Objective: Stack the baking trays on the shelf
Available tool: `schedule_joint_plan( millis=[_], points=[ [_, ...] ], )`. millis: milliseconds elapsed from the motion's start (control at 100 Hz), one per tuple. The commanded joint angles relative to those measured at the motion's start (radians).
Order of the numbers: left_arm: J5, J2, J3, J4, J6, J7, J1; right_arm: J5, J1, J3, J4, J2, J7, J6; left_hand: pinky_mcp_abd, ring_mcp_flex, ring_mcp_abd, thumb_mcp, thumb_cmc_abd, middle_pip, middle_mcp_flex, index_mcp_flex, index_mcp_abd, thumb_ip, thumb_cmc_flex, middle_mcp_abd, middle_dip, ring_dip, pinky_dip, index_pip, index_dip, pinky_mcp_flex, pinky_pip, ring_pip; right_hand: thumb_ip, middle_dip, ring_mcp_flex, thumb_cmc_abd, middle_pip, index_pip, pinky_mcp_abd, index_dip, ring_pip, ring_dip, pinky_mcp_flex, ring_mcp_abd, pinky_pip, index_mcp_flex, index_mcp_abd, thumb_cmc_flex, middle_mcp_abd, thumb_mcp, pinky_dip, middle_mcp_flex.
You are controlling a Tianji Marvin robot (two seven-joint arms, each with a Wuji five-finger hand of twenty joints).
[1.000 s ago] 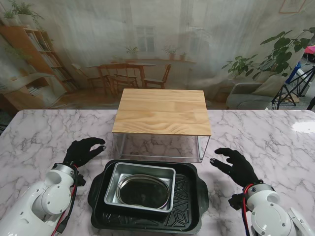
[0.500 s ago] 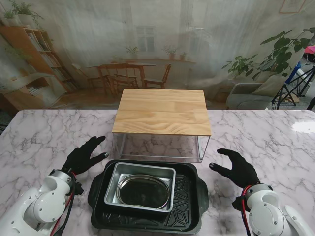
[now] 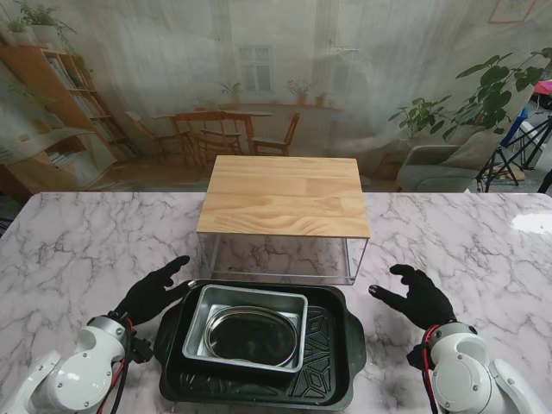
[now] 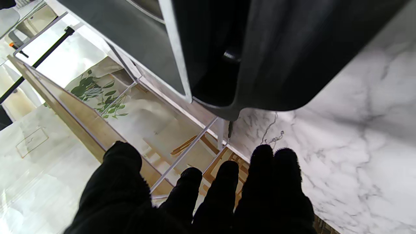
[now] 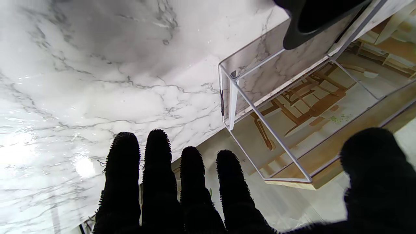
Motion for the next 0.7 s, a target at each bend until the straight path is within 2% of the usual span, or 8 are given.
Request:
schedule_joint_plan(
  millis=[0, 170, 290, 440, 540, 600, 690],
  points=[
    [0.006, -0.001, 0.002, -0.013, 0.015, -0.025, 0.025, -0.003, -0.009, -0.008, -0.007, -0.002, 0.002, -0.007, -0.022, 0.017, 0.046, -0.025, 0.035, 0.014, 0.040, 0.033, 0.004, -0.002, 0.035, -0.006, 0.041, 0.040, 0.034, 0.009, 0.016, 0.020, 0.066, 0.041, 0.021, 0.016, 0.012, 0.034, 0.030, 0.012, 0.015, 0.020, 0.059, 0.014, 0.000, 0.002, 0.029, 0.017, -0.019, 0.014, 0.000, -0.023, 0.012, 0.016],
    [0.003, 0.002, -0.008, -0.048, 0.039, -0.044, 0.068, 0.008, -0.019, -0.025, -0.027, -0.001, 0.011, 0.009, -0.023, 0.005, 0.050, -0.023, 0.041, 0.014, 0.036, 0.055, -0.007, 0.000, 0.052, -0.011, 0.062, 0.060, 0.046, 0.014, 0.017, 0.008, 0.088, 0.048, 0.028, 0.014, 0.003, 0.056, 0.010, 0.020, 0.026, 0.026, 0.035, 0.000, -0.020, 0.002, 0.012, 0.023, -0.029, 0.041, -0.010, -0.033, 0.000, 0.017],
    [0.004, 0.001, -0.016, -0.069, 0.034, -0.043, 0.096, 0.022, -0.042, -0.031, -0.057, -0.003, 0.008, 0.013, -0.029, -0.024, 0.046, -0.024, 0.043, 0.001, 0.003, 0.052, -0.013, 0.001, 0.055, -0.019, 0.059, 0.044, 0.034, 0.013, 0.015, -0.014, 0.063, 0.018, 0.031, -0.004, -0.015, 0.067, -0.018, 0.019, 0.035, 0.024, -0.015, -0.026, -0.048, -0.001, -0.025, 0.032, -0.035, 0.057, -0.016, -0.038, -0.016, 0.010],
    [-0.016, -0.002, -0.027, -0.101, 0.021, -0.037, 0.131, 0.025, -0.077, -0.033, -0.102, -0.005, -0.004, 0.011, -0.036, -0.039, 0.037, -0.025, 0.045, -0.025, -0.054, 0.051, -0.018, 0.002, 0.058, -0.033, 0.008, 0.008, 0.023, 0.015, 0.012, -0.022, 0.043, -0.010, 0.035, -0.025, -0.018, 0.067, -0.035, 0.018, 0.040, 0.018, -0.045, -0.042, -0.061, -0.001, -0.045, 0.045, -0.039, 0.067, -0.023, -0.024, -0.023, 0.015],
    [-0.010, 0.000, -0.034, -0.115, 0.021, -0.043, 0.151, 0.014, -0.094, -0.034, -0.129, -0.003, 0.006, 0.030, -0.036, -0.040, 0.040, -0.025, 0.045, -0.032, -0.072, 0.049, -0.017, 0.002, 0.059, -0.033, -0.004, 0.002, 0.023, 0.014, 0.012, -0.020, 0.043, -0.011, 0.035, -0.038, -0.019, 0.066, -0.041, 0.019, 0.042, 0.012, -0.083, -0.065, -0.058, 0.028, -0.050, 0.043, -0.036, 0.064, -0.019, -0.006, -0.023, 0.012],
    [-0.015, 0.001, -0.038, -0.123, 0.026, -0.050, 0.161, 0.016, -0.099, -0.033, -0.137, -0.004, 0.008, 0.041, -0.035, -0.037, 0.045, -0.025, 0.045, -0.033, -0.077, 0.048, -0.018, 0.002, 0.060, -0.033, -0.010, 0.000, 0.024, 0.014, 0.011, -0.017, 0.046, -0.007, 0.033, -0.042, -0.008, 0.063, -0.037, 0.021, 0.014, 0.004, -0.101, -0.083, -0.022, 0.049, -0.063, 0.047, -0.025, 0.068, 0.000, 0.007, -0.039, 0.024],
    [-0.008, 0.001, -0.045, -0.131, 0.030, -0.053, 0.175, 0.023, -0.106, -0.031, -0.145, -0.005, 0.005, 0.059, -0.025, -0.026, 0.054, -0.026, 0.046, -0.027, -0.077, 0.047, -0.018, 0.001, 0.059, -0.036, -0.020, 0.006, 0.036, 0.014, 0.010, -0.006, 0.071, 0.014, 0.030, -0.041, 0.000, 0.063, -0.030, 0.021, -0.011, -0.003, -0.098, -0.092, 0.006, 0.049, -0.056, 0.049, -0.023, 0.064, 0.016, 0.017, -0.054, 0.029]
  ],
)
